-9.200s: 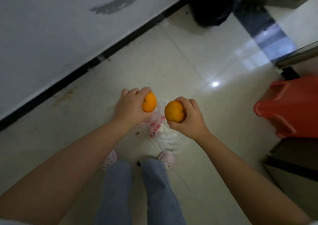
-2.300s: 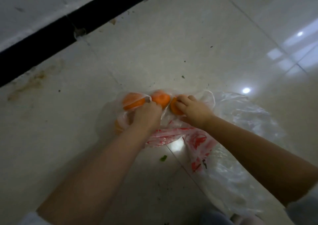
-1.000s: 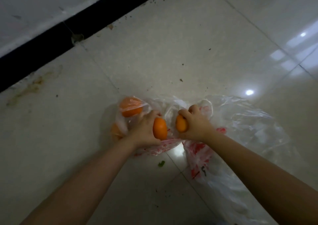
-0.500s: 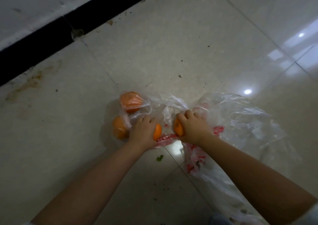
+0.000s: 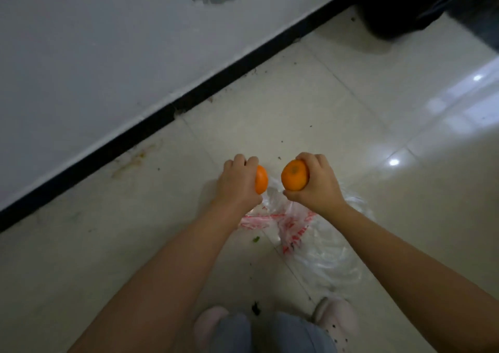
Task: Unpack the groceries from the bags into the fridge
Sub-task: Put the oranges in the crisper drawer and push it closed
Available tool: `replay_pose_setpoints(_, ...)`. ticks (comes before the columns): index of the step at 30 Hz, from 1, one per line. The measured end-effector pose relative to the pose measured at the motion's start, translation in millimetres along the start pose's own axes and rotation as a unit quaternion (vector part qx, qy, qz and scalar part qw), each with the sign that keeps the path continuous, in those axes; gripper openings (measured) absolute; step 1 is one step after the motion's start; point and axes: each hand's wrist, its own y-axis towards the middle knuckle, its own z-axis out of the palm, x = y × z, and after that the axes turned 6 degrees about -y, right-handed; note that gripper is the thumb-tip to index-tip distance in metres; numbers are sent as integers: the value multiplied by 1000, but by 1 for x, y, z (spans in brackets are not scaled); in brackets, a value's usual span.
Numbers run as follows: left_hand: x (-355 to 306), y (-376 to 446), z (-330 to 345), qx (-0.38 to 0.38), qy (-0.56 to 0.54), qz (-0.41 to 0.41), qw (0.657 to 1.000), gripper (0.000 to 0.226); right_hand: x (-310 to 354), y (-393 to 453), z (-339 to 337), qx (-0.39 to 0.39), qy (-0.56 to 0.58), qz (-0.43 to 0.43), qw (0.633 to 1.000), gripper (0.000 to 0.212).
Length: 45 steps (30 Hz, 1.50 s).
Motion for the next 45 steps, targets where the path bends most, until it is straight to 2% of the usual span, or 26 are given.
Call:
replay_pose_setpoints(6, -91, -99, -154, -41, -24, 18, 999, 64, 97, -73, -171, -38, 22, -41, 998, 77)
replay_pose_setpoints(12, -194, -201, -300, -98, 18, 105, 989, 64, 166, -166, -344, -126, 12, -76, 989, 77)
replay_pose_setpoints(16, -247, -269, -363, -155, 55, 184, 969, 65, 195, -237, -428, -211, -14, -87, 974, 77)
replay_pose_setpoints(19, -279, -328, -387, -176, 78, 242, 951, 67, 205, -309, -465, -276, -18, -73, 958, 75)
replay_pose_setpoints(24, -326, -434, -389, -171, 86, 367, 910, 70, 203, -454, -495, -366, -34, -7, 930, 73)
replay_pose_setpoints(29, -393, -536, -367, -144, 87, 479, 862, 71, 181, -600, -522, -415, -66, 79, 904, 74)
replay_pose_setpoints(33, -458, -621, -340, -125, 76, 556, 818, 70, 154, -716, -549, -482, -93, 155, 858, 72)
replay_pose_setpoints(36, -512, -684, -314, -106, 78, 614, 778, 70, 126, -804, -572, -502, -148, 196, 829, 73)
replay_pose_setpoints(39, -571, -747, -283, -74, 41, 644, 760, 72, 92, -891, -598, -527, -182, 235, 796, 71)
replay_pose_setpoints(42, -634, -809, -247, -72, 30, 659, 748, 70, 54, -971, -626, -559, -193, 265, 762, 70)
replay_pose_setpoints(45, -696, -861, -219, -82, 36, 662, 744, 64, 16, -1036, -654, -566, -194, 285, 749, 70)
